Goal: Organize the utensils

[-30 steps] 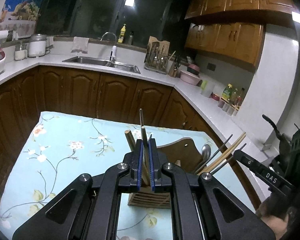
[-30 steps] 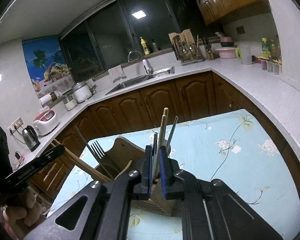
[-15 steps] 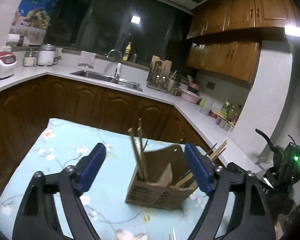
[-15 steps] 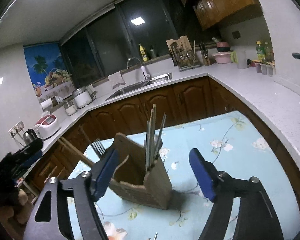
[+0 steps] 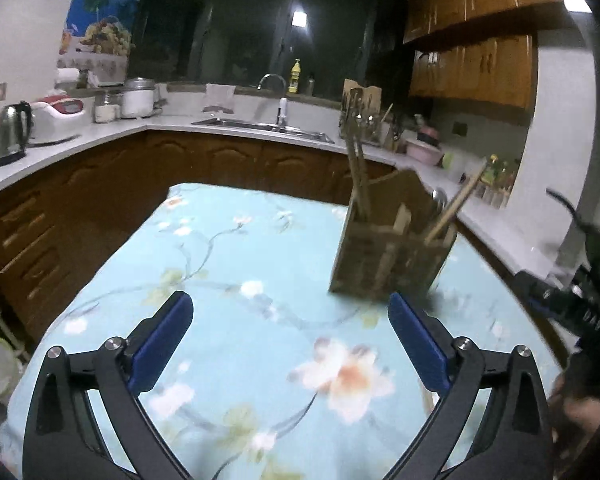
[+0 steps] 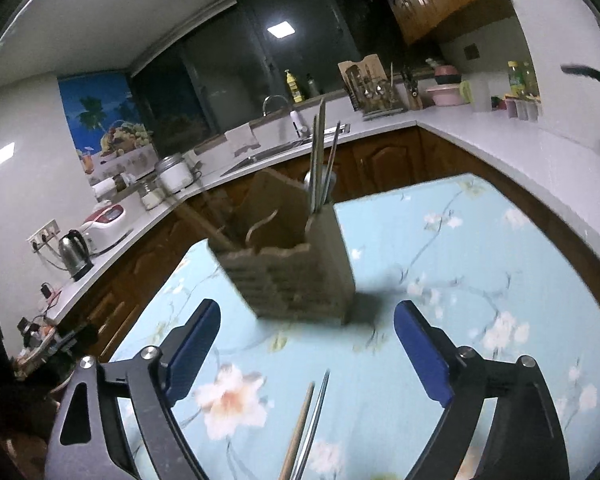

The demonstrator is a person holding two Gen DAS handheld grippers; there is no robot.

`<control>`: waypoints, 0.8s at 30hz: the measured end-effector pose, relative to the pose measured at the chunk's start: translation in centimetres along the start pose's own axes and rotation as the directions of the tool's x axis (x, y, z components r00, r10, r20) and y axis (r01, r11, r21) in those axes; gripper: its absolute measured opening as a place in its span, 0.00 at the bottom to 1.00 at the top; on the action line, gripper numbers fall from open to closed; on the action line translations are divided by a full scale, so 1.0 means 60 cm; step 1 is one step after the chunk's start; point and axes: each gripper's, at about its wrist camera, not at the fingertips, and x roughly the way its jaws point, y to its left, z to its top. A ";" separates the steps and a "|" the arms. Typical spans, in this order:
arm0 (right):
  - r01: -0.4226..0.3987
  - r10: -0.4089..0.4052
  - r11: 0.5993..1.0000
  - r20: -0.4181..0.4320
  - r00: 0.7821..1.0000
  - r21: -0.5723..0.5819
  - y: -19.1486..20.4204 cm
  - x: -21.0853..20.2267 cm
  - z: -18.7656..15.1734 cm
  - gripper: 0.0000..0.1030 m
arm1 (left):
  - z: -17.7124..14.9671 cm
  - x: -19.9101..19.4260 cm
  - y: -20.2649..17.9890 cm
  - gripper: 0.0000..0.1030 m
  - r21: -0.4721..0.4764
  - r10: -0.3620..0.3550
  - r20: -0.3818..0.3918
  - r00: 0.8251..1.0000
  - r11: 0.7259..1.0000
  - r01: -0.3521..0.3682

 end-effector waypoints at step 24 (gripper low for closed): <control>0.041 0.014 0.986 0.316 0.949 -0.164 0.079 -0.302 -0.100 1.00 | -0.075 -0.196 -0.011 1.00 0.034 0.083 0.180 0.980 0.995 -0.090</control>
